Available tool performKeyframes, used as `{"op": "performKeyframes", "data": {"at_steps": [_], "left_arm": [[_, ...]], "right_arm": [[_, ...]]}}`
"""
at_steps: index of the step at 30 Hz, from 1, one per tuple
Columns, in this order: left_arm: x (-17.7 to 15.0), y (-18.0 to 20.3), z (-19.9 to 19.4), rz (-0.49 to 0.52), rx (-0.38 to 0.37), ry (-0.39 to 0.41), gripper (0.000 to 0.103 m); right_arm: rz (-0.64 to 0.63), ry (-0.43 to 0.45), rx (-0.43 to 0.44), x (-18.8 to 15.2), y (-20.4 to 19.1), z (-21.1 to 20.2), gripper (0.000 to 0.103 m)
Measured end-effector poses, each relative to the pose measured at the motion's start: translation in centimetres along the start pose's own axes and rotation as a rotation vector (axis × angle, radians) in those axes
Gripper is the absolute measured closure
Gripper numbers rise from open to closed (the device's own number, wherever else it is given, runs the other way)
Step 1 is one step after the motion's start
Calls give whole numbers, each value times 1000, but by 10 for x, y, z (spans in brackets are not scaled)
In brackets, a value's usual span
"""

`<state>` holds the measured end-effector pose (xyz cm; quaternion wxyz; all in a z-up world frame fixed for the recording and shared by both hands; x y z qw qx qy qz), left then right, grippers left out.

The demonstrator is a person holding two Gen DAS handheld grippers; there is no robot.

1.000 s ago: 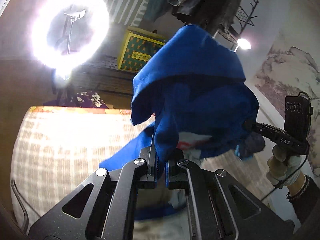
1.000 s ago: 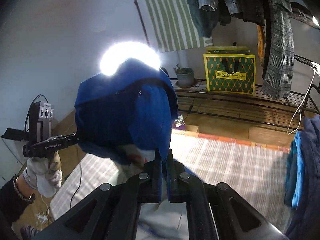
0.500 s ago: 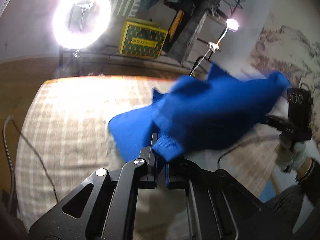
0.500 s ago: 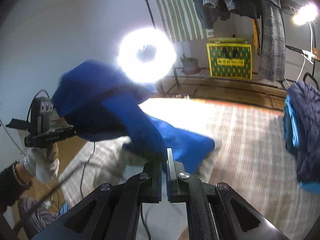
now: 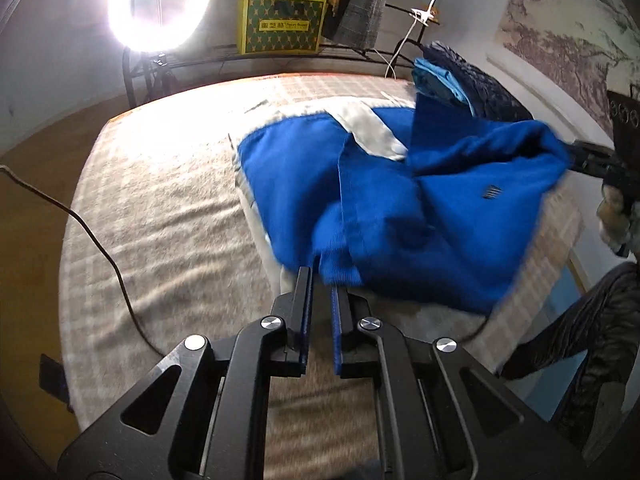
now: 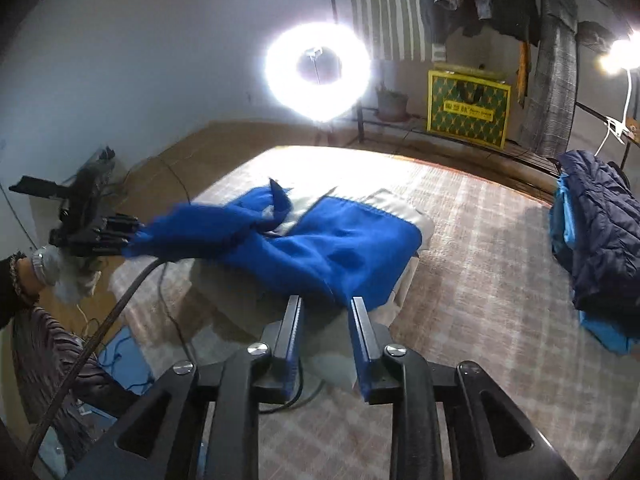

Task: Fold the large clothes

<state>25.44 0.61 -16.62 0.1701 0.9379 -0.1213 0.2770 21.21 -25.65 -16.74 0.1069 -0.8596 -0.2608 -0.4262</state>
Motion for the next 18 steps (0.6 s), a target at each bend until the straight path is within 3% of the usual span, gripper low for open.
{"op": "performKeyframes", "data": {"at_steps": [6, 15, 18], "left_arm": [[-6, 0, -49, -62, -43, 45, 98], [16, 46, -185, -74, -134, 237, 98], [26, 56, -235, -88, -159, 298, 85]], "right_arm": [[6, 117, 3, 5, -10, -68, 78], [-27, 302, -65, 27, -24, -192, 76], [-22, 359, -84, 36, -24, -230, 72]]}}
Point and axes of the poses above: each gripper's, at about its wrist camera, not at the fingertips, and z roughly the way its jaws point, y to its right, x to its top, the point moved 4 cm from there along z, roughly the way its jaws point, and after that the axes turned 13 degrees about -z, right-handed, at the moved point
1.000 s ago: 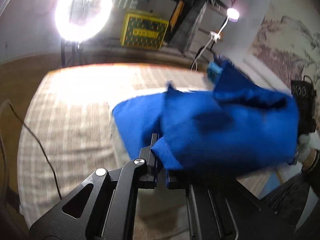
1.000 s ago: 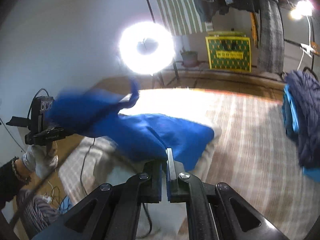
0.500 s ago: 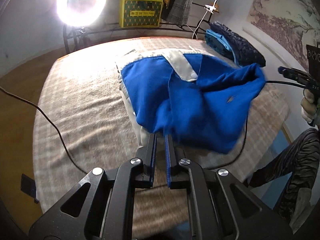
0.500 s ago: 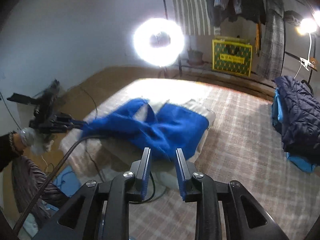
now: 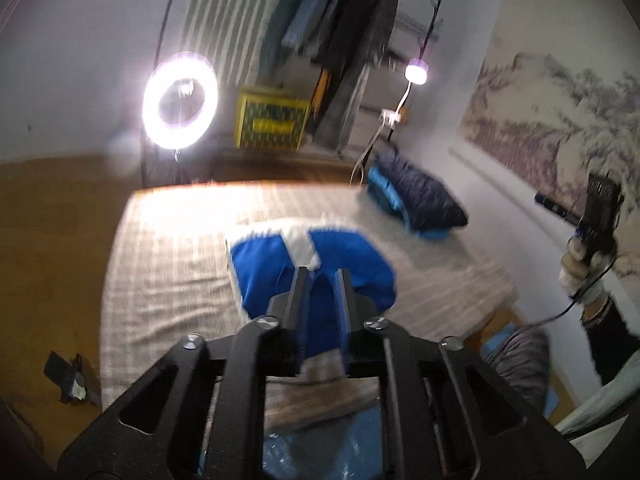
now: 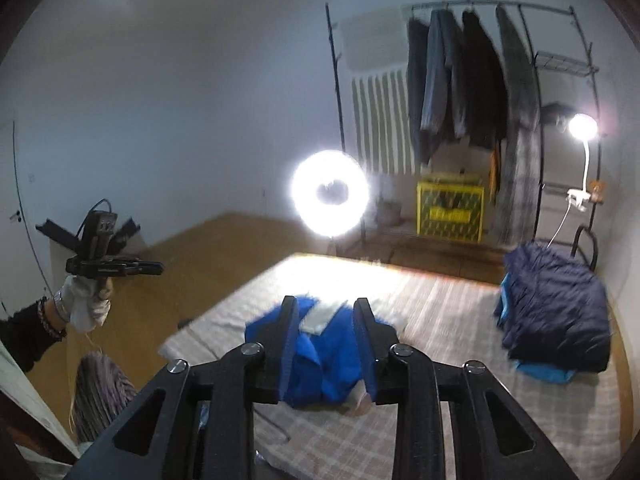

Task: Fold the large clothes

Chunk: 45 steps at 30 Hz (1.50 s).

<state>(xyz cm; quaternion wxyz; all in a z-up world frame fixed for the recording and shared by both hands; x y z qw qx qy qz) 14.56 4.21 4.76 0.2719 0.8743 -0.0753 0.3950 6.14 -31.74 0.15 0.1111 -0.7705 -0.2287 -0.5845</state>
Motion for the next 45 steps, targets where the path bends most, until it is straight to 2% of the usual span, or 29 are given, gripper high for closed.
{"op": "performKeyframes", "data": {"at_steps": [6, 8, 10, 13, 16, 17, 20, 23, 27, 31, 34, 39, 40, 41, 42, 44, 45], "left_arm": [[38, 23, -73, -51, -22, 90, 83], [47, 31, -90, -44, -25, 122, 83], [48, 35, -90, -51, -33, 119, 78], [37, 29, -64, -77, -34, 75, 77], [17, 20, -17, -113, -54, -13, 77], [8, 18, 2, -120, -57, -47, 77], [-23, 15, 59, -145, -80, -137, 77], [-56, 9, 116, -160, -67, -240, 77], [-80, -5, 170, -194, -36, -321, 77], [-86, -36, 194, -292, -34, -335, 77], [-86, -58, 204, -339, -26, -326, 77], [-83, -78, 211, -364, -14, -333, 77], [-82, -81, 210, -370, -13, -328, 77], [-81, -83, 210, -376, -13, -325, 77], [-80, -84, 210, -380, -12, -322, 77], [-80, -87, 208, -383, -9, -317, 77], [-80, -88, 207, -385, -7, -315, 77]], "right_arm": [[20, 80, -43, 30, 11, -51, 71], [12, 92, -56, 34, 14, -59, 71], [15, 89, -58, 33, 16, -59, 71], [53, 52, -36, 17, 20, -33, 71], [84, -2, -6, -5, 20, -4, 71], [102, -27, 13, -13, 21, 11, 68], [188, -124, 78, -47, 26, 67, 58], [294, -230, 138, -85, 29, 122, 58], [333, -353, 137, -131, 26, 181, 58], [265, -456, 118, -166, 14, 227, 58], [161, -490, 130, -174, 2, 245, 54], [-2, -519, 114, -180, -15, 267, 54], [-9, -527, 122, -183, -16, 272, 61], [-9, -532, 131, -184, -19, 274, 74], [-7, -541, 142, -186, -20, 277, 77], [-1, -547, 147, -186, -20, 277, 95], [41, -545, 170, -187, -17, 276, 97]]}}
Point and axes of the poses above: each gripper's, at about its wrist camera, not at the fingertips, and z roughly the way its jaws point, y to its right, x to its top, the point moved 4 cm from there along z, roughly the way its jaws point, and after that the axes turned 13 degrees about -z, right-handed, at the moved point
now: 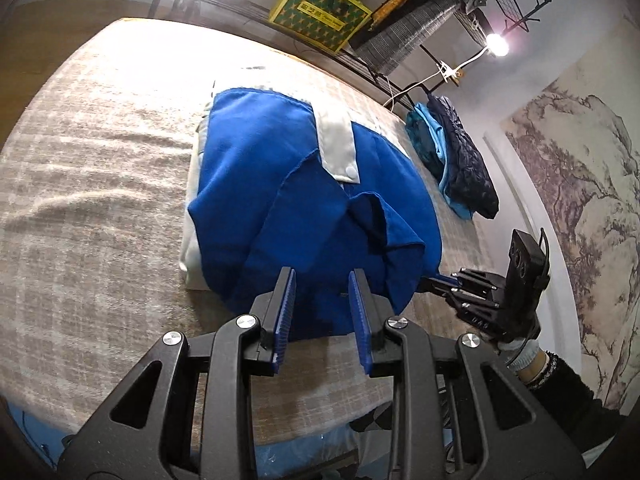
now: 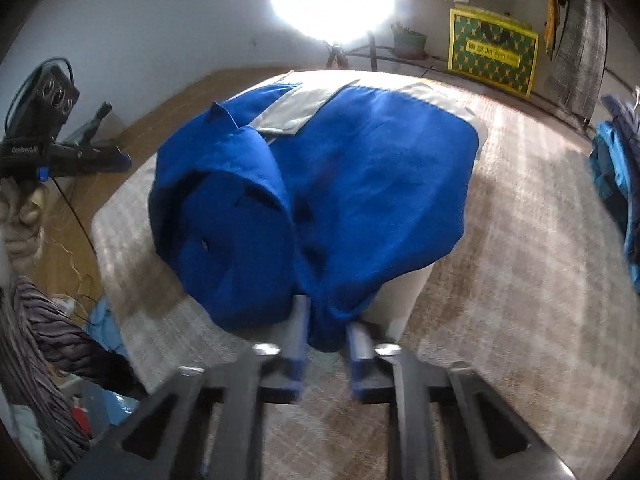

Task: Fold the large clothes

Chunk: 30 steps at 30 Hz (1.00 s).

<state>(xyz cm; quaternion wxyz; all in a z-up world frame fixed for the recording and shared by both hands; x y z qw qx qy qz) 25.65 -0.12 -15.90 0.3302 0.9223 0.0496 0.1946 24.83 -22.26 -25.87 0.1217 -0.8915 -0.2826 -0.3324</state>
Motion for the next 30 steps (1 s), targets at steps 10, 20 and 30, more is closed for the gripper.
{"op": "performKeyframes", "data": {"at_steps": [10, 20, 30], "left_arm": [[6, -8, 1, -24, 21, 11, 77], [14, -27, 9, -80, 53, 21, 77], [-4, 11, 54, 13, 46, -72, 77]], "right_arm": [[583, 145, 443, -40, 52, -3, 100], [109, 143, -58, 1, 6, -73, 61], [-247, 65, -66, 62, -43, -10, 72]]}}
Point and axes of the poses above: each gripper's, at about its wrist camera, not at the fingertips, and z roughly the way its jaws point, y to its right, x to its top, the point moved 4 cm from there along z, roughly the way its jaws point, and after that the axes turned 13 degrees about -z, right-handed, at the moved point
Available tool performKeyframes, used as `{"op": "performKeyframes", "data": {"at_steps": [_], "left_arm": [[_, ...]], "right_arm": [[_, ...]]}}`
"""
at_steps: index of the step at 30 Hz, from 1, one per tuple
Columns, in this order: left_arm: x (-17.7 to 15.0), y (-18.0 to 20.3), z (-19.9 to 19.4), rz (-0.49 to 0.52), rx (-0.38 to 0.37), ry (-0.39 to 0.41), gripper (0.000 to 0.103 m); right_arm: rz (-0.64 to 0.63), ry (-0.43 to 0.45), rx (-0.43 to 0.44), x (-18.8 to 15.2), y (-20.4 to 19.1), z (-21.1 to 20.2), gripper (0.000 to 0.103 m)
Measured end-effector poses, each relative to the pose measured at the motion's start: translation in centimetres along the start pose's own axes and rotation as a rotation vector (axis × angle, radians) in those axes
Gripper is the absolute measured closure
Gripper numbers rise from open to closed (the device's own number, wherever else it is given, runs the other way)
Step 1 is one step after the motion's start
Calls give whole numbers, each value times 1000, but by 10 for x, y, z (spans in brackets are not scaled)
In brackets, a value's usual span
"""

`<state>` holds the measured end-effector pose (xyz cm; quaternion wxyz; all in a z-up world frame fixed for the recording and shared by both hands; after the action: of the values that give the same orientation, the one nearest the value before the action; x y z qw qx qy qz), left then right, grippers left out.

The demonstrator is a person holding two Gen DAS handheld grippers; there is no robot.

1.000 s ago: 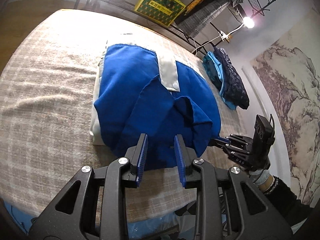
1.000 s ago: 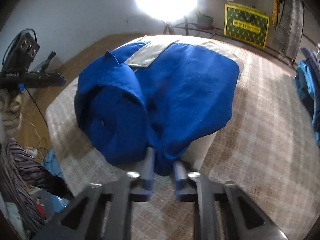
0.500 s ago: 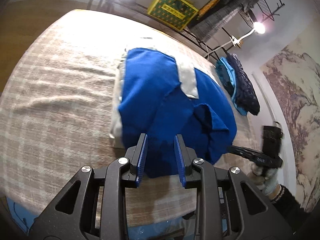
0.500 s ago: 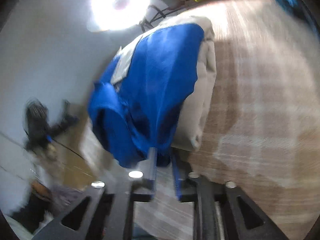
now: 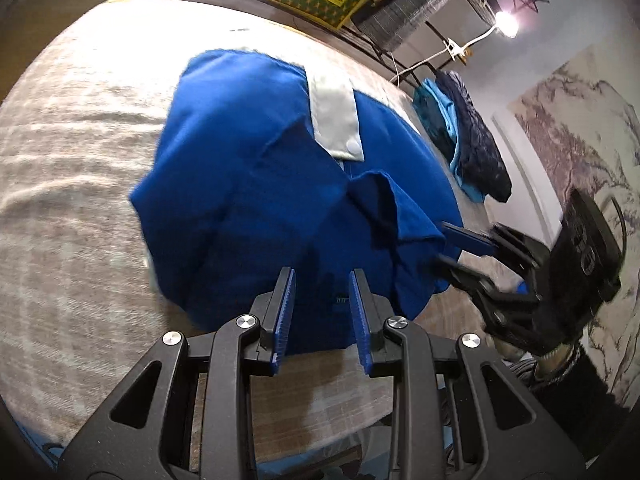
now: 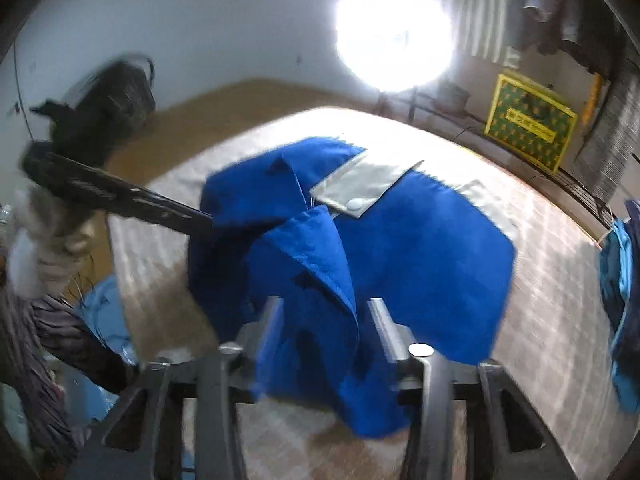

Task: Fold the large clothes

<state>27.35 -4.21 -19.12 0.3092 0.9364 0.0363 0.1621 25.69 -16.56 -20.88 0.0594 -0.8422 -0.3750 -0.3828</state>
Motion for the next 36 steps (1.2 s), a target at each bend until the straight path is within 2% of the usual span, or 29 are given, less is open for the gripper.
{"op": "performKeyframes", "data": {"at_steps": [2, 5, 8, 11, 14, 18, 21, 25, 27, 30, 32, 36], "left_arm": [[2, 0, 1, -2, 7, 2, 77], [8, -4, -2, -13, 12, 23, 77], [15, -9, -6, -24, 24, 47, 77], [19, -13, -9, -37, 22, 58, 77], [23, -10, -14, -30, 8, 76, 77], [33, 1, -18, 13, 4, 108, 77], [53, 5, -18, 25, 25, 153, 77], [86, -3, -10, -3, 50, 200, 77], [97, -13, 8, -6, 77, 150, 77], [91, -36, 38, -34, 130, 59, 78], [83, -48, 47, -57, 127, 44, 80], [83, -47, 46, -23, 144, 22, 80]], "right_arm": [[37, -14, 9, 3, 11, 11, 73], [170, 4, 1, 13, 40, 19, 74], [255, -20, -102, 18, 72, 28, 74], [228, -87, -178, 15, 79, 43, 82], [158, -93, -227, 20, 70, 39, 80], [147, 16, -226, 31, 66, 6, 76], [217, 67, -206, 26, 83, -9, 73], [304, 27, -168, 9, 105, 4, 73], [317, 6, -143, 1, 107, 13, 73], [323, -46, -103, -12, 103, 28, 73], [312, -85, -69, -22, 96, 38, 73], [273, -123, -53, -30, 91, 45, 73]]}}
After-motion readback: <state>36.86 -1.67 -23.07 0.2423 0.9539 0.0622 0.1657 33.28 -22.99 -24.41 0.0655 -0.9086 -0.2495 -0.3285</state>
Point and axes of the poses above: each gripper's, at about its wrist camera, not at the fingertips, and z roughly the way its jaws point, y to its right, x to its top, the point moved 4 cm from there along z, roughly the way its jaws point, and after that the axes turned 13 degrees about -z, right-handed, at the moved point
